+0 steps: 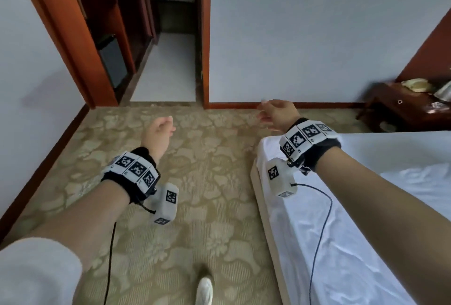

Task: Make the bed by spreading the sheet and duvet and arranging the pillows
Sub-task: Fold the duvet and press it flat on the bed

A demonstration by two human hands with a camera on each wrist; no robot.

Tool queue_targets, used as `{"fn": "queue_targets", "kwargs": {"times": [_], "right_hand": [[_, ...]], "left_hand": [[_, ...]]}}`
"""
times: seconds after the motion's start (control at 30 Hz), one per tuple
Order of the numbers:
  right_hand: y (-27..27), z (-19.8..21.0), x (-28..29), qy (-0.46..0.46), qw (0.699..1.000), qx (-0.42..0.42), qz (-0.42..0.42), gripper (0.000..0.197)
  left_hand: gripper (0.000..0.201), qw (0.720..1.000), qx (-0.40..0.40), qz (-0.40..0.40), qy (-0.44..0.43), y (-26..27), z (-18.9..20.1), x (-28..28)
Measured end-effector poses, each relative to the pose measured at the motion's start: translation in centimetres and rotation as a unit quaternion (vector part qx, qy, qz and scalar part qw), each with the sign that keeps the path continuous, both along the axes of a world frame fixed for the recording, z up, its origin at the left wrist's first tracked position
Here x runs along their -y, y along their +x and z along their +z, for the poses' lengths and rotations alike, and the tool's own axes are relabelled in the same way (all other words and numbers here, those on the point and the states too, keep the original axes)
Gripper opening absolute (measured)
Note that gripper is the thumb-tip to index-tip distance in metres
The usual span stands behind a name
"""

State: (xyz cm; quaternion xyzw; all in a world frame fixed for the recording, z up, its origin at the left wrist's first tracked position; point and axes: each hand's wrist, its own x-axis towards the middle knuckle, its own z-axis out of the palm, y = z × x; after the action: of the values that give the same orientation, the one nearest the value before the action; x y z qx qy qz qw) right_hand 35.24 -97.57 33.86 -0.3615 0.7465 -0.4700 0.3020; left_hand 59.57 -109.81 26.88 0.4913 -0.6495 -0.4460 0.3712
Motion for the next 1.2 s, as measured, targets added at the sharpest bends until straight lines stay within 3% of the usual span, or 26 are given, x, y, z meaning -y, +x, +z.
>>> {"fn": "queue_targets", "kwargs": {"times": [0.13,0.47,0.73,1.0,1.2], "right_hand": [[-6.0,1.0,10.8,-0.005,1.000,0.015,-0.025,0.027],[-18.6,2.4,32.1,-0.044,0.995,0.053,-0.074,0.027],[-33.3,1.2,46.1,-0.033,0.976,0.056,-0.206,0.026],[-51.0,-0.2,48.9,-0.029,0.933,0.049,-0.355,0.025],[-68.5,-1.7,51.2,-0.064,0.905,0.090,-0.410,0.026]], "left_hand": [[0.037,1.000,0.021,-0.017,-0.007,-6.4,1.0,11.4],[0.041,0.999,-0.023,-0.038,-0.005,-21.1,3.6,35.5],[0.040,0.985,-0.060,-0.158,0.025,-40.9,5.0,54.8],[0.029,0.941,-0.054,-0.327,0.067,-64.1,4.2,60.3],[0.028,0.925,-0.033,-0.371,0.070,-83.6,3.3,63.6]]}}
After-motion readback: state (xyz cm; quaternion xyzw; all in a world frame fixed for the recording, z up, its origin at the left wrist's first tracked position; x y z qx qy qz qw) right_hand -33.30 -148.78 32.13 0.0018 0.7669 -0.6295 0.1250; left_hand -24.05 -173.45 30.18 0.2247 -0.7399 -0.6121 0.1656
